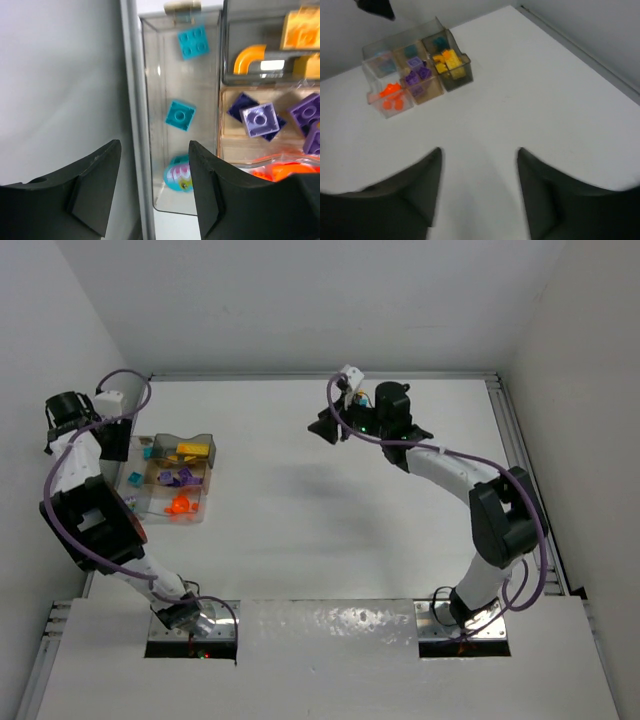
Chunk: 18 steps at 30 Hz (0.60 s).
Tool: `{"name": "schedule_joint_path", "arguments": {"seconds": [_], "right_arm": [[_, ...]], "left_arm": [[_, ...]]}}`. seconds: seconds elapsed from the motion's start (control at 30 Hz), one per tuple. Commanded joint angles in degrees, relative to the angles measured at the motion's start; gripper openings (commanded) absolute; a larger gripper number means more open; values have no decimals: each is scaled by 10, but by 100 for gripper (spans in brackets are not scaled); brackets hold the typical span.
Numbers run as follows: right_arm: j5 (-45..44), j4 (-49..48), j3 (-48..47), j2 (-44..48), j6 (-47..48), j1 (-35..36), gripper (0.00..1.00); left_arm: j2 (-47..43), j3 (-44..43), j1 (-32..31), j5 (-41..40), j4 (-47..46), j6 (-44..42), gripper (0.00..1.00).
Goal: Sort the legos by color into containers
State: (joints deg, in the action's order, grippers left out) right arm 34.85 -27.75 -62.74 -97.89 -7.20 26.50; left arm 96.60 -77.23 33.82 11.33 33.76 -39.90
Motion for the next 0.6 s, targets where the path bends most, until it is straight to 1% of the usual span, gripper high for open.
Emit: {"name": "schedule_joint_path", "arguments": {"seconds": [0.0,0.03,0.07,0.1,0.13,0.17,0.2,0.23,0.27,0.3,0.33,0.37,0.43,0.47,0.5,0.57], "right_arm": [[-90,117,-103,-24,-14,1,43],[-121,146,-125,-34,-26,0,29],[-184,173,-148,-55,-37,-3,16],[-216,216,-190,-64,-63,-11,1],[-248,237,-207,-75,-74,-14,1],[-282,254,-241,-97,-83,-18,12],[-350,278,-258,-107,-100,-22,49],[-382,302,-276,-121,-105,-24,55],[-410,318,-316,-134,-108,-25,60],[-465,347,-337,-163,-120,-25,77],[-491,358,-354,-177,-127,-25,84],[-511,364,-370,-190,-134,-26,88],[-557,365,-397,-224,-158,-24,90],[-572,361,-407,-236,-180,-25,90],[-606,359,-411,-259,-192,-25,90],[-638,359,-424,-292,-228,-24,87]], "left_arm": [[-43,-40,-15,26,-1,22,54],[-45,-51,-27,30,3,25,54],[-47,-55,-35,33,10,29,54],[-51,-63,-43,38,16,32,54],[-53,-66,-63,40,21,32,54],[-56,-69,-74,42,32,32,54],[-59,-71,-84,50,38,30,54],[-60,-77,-103,54,42,32,54],[-62,-79,-112,60,52,38,54],[-60,-88,-120,79,58,43,54],[-58,-92,-121,90,66,50,54],[-57,-95,-122,101,68,66,54],[-60,-98,-123,122,71,72,54],[-62,-95,-124,125,70,76,54],[-63,-93,-125,123,70,77,54],[-68,-88,-125,116,71,79,54]]}}
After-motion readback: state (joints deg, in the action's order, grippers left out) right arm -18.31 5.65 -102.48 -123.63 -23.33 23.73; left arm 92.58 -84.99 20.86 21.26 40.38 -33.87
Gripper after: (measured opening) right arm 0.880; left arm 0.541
